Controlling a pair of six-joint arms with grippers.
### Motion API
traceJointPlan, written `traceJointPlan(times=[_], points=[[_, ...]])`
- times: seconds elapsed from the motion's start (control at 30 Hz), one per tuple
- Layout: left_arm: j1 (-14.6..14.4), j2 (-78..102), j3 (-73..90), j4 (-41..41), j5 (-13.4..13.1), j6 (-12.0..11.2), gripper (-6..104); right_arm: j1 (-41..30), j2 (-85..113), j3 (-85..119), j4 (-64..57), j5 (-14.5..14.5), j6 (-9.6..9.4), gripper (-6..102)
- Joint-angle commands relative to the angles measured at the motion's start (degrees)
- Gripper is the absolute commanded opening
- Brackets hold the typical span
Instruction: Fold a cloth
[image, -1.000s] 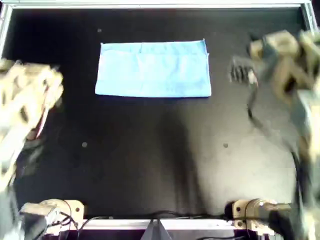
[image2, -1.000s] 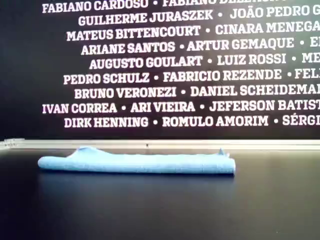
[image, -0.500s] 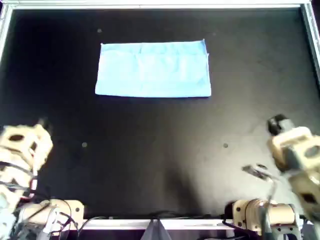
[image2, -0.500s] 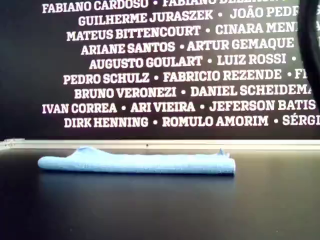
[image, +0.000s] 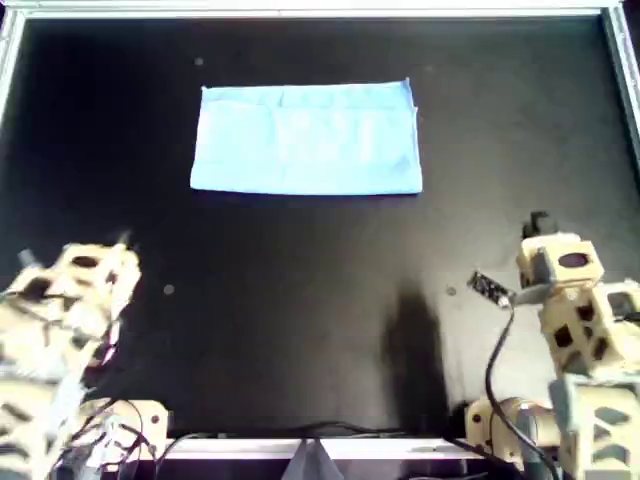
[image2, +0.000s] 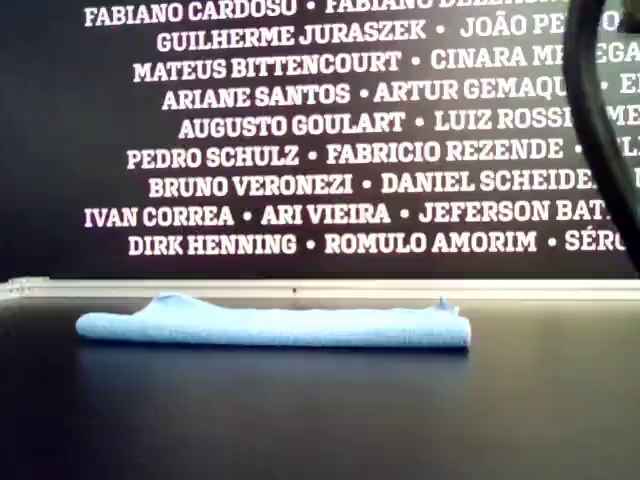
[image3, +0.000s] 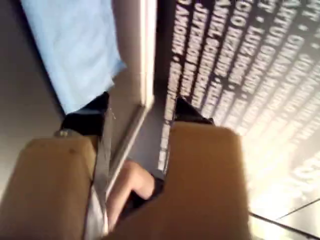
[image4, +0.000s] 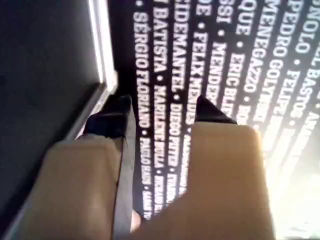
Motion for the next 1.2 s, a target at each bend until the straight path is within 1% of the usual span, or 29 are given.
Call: traceJointPlan(times=[0.0, 0.1, 0.2, 0.33, 0.37, 0.43, 0.5, 0.53, 0.63, 0.7, 0.77, 0.87, 0.93, 1.0, 1.03, 1.1, 1.17], points=[[1.05, 0.62, 7.65, -14.85, 0.26, 0.35, 45, 0.26, 2.37, 6.15, -10.37, 0.35, 0.0, 50], [1.05, 0.62, 13.01, -22.59, 0.26, 0.35, 45, 0.35, 2.37, 11.69, -12.48, 0.35, 0.0, 50], [0.97, 0.62, 17.14, -25.58, 0.26, 0.35, 45, 0.35, 2.37, 16.08, -12.74, 0.35, 0.0, 50], [0.97, 0.53, 22.41, -25.58, 0.26, 0.26, 45, 0.35, 2.29, 19.25, -12.74, 0.35, 0.0, 50], [1.05, 0.53, 22.68, -25.49, 0.26, -0.18, 45, 0.09, 2.29, 19.25, -12.74, 0.35, 0.0, 50], [1.05, 0.62, 22.94, -25.58, 0.26, 0.18, 45, 0.53, 2.29, 19.25, -12.74, 0.35, -0.18, 50], [0.62, 0.62, 22.94, -25.58, 0.26, -0.44, 45, 0.53, 2.29, 19.25, -12.74, 0.26, 0.0, 50], [0.53, 0.62, 22.94, -25.49, 0.26, 0.09, 45, 0.53, 2.29, 19.25, -12.74, 0.26, -0.62, 50], [0.53, 0.62, 22.94, -25.49, 0.44, 0.0, 44, 0.79, 2.29, 19.25, -12.66, 0.09, -0.79, 49], [0.44, 0.62, 22.94, -25.58, 0.88, -0.44, 44, 1.85, 2.29, 19.25, -12.66, -0.18, -0.88, 49], [0.35, 0.62, 22.94, -26.02, 1.05, 0.09, 44, 3.78, 2.2, 19.25, -12.3, -0.88, -0.88, 49], [0.18, 0.62, 22.94, -26.28, 1.32, 0.26, 45, 6.24, 1.58, 19.16, -12.22, -1.41, 0.0, 49], [0.09, 0.62, 22.94, -26.28, 1.32, 0.09, 45, 7.65, 0.0, 19.07, -12.22, -1.49, -0.09, 49], [0.18, 0.53, 22.94, -26.28, 1.32, -0.53, 45, 9.05, -2.55, 19.07, -12.66, -1.41, -0.79, 50], [0.18, 0.53, 22.94, -26.19, 1.32, -0.62, 45, 9.49, -3.87, 18.9, -12.74, -0.79, -0.88, 50], [0.18, 0.53, 22.94, -26.19, 1.32, -0.7, 45, 9.93, -5.89, 18.63, -12.83, -0.62, -0.88, 50], [0.18, 0.53, 22.94, -26.19, 1.23, -0.7, 45, 9.93, -7.21, 18.28, -12.92, -1.32, -0.7, 50]])
